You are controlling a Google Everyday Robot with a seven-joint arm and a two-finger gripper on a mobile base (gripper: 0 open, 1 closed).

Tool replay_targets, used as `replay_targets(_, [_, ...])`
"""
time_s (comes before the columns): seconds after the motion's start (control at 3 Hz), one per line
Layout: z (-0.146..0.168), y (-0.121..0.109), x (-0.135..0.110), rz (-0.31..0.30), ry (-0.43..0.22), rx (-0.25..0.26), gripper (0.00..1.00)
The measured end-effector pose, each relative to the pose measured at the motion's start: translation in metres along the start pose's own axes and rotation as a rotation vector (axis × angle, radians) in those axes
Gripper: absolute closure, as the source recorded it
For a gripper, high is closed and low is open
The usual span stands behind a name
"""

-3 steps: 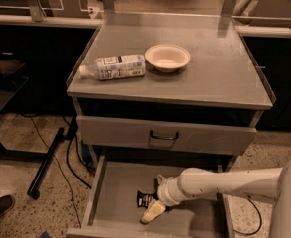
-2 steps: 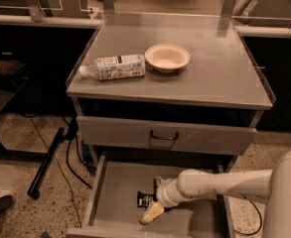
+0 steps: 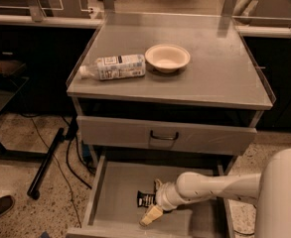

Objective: Pick rxbar chocolate from middle drawer and place on counter

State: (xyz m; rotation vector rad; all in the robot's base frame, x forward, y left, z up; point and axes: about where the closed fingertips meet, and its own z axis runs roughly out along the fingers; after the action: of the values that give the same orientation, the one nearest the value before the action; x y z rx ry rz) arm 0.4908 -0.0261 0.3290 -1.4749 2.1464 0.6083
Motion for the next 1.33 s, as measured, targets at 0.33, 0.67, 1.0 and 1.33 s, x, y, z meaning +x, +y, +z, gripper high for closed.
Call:
replay_targets(0.33, [-0.0003,0.0001,-0.0002,0.000,0.000,0.000,0.34])
replay_targets(0.67, [-0.0003,0.0001,-0.0002,0.000,0.000,0.000,0.57])
replay_targets(1.0, [-0.0003,0.0001,-0.0002,0.000,0.000,0.000,0.80])
replay_targets(1.33, [-0.0002,0.0002,-0.0003,0.000,0.000,0.000,1.00])
